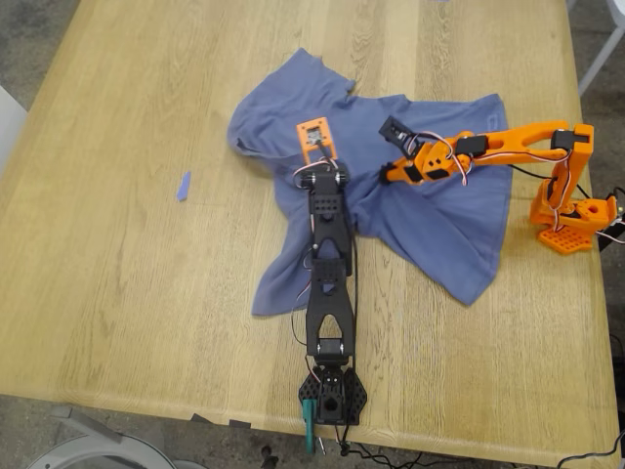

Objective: Fold a T-shirt

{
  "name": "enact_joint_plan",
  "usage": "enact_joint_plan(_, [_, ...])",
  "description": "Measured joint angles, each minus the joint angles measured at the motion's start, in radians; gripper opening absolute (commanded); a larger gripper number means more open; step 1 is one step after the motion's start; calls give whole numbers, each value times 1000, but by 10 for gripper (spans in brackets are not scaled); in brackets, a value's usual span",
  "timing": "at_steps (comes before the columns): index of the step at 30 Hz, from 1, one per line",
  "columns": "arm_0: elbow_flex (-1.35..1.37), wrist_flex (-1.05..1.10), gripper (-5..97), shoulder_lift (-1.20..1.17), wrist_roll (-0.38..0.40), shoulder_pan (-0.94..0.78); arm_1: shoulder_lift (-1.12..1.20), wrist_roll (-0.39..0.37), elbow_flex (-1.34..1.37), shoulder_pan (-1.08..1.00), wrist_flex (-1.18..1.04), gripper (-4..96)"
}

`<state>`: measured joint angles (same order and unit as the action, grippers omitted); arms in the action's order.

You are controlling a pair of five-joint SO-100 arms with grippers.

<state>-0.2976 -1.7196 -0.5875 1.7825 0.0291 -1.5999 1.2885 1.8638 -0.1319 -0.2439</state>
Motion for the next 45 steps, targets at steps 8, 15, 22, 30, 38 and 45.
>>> enact_joint_plan(8, [0, 49, 0, 0, 0, 86, -60, 0, 0, -98, -3, 0])
enact_joint_plan(15, [0, 104, 0, 0, 0, 183, -98, 0, 38, -158, -3, 0])
enact_joint_plan(22, [0, 138, 0, 0, 2, 296, -158, 3, 129, -198, 6, 0])
enact_joint_plan(30, [0, 135, 36, -2, -6, 305, -221, 3, 201, -215, 9, 0])
enact_joint_plan(38, [0, 173, 289, -2, -57, 196, -255, 3, 232, -215, 9, 0])
enact_joint_plan(45, [0, 213, 396, 5, -117, 192, -255, 3, 232, -215, 9, 0])
